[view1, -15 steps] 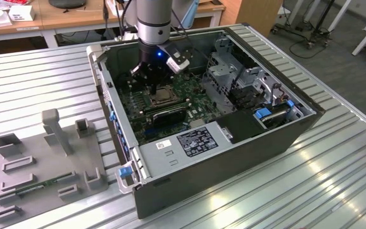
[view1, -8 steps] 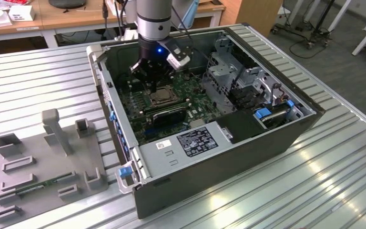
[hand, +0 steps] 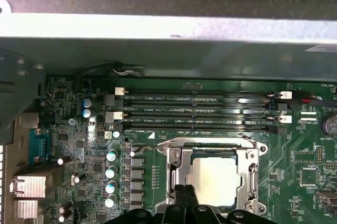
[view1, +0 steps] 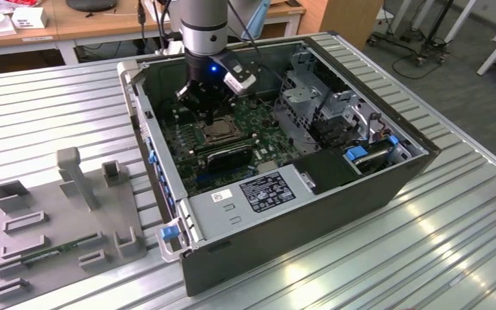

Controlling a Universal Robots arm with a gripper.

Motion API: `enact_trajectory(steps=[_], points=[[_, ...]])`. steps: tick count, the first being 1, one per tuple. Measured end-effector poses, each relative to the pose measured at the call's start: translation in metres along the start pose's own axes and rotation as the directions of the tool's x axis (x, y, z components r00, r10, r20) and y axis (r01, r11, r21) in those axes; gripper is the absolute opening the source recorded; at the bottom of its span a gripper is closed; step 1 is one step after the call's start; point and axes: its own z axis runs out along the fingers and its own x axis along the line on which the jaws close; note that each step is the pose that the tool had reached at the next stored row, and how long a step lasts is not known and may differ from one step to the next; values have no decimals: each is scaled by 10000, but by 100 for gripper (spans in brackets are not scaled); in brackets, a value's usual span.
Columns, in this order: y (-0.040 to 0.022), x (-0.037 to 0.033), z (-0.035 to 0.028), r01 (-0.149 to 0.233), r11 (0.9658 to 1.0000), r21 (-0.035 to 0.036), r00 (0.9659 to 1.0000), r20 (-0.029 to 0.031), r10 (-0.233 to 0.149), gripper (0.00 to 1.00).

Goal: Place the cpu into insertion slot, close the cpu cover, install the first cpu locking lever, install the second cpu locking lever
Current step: 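Close the cpu cover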

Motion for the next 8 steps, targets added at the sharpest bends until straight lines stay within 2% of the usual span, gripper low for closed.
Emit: enact_trajectory(steps=[4, 8], points=[[-1, -24, 3, 0, 10000, 0, 10000, 0, 0, 11], [-2, -114, 7, 1, 10000, 1, 10000, -8, -1, 11]])
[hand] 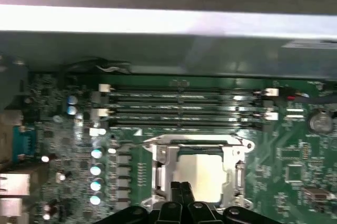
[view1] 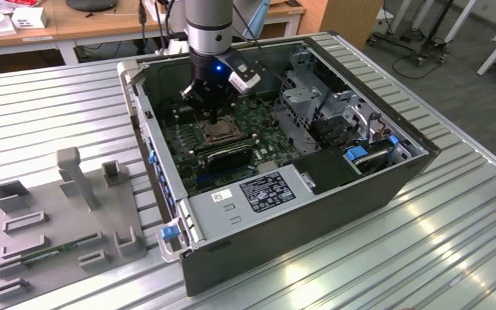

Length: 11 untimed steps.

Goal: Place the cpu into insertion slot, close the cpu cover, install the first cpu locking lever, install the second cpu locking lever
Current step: 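Close the cpu cover, then install the first cpu locking lever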

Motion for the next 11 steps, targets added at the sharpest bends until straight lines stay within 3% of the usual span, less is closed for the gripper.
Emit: enact_trajectory(steps=[5, 11], points=[[-1, -106, 5, 0, 10000, 0, 10000, -10, 0, 11], [-1, -133, 6, 0, 10000, 0, 10000, -11, 0, 11]])
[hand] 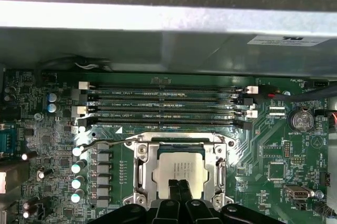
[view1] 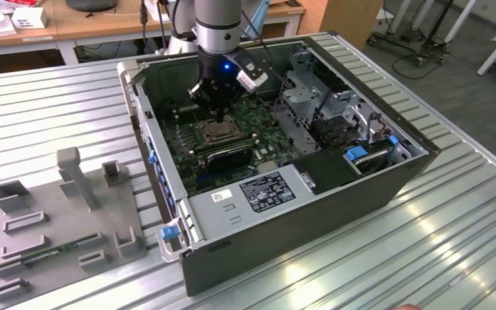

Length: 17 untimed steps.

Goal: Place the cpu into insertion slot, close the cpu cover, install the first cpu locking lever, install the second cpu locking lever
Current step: 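Install the first cpu locking lever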

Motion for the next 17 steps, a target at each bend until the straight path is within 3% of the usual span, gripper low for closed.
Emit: enact_trajectory(steps=[13, 17], points=[[0, -1, -28, 0, 10000, -1, 10000, 0, 0, 11], [0, 33, -29, 0, 10000, 1, 10000, -1, 0, 11]])
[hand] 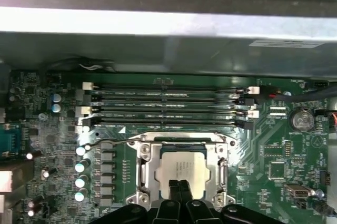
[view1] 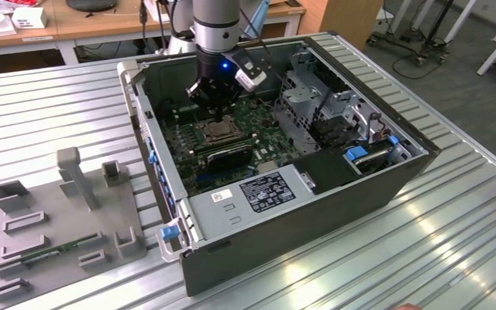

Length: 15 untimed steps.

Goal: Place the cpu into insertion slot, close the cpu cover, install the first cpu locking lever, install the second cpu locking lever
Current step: 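Install the first cpu locking lever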

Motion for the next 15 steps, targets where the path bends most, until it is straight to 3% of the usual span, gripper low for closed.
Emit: enact_trajectory(steps=[10, 15], points=[[2, 163, -3, 0, 10000, -1, 10000, 2, 0, 11], [3, 196, -4, 1, 10000, -2, 10000, 2, -1, 11]])
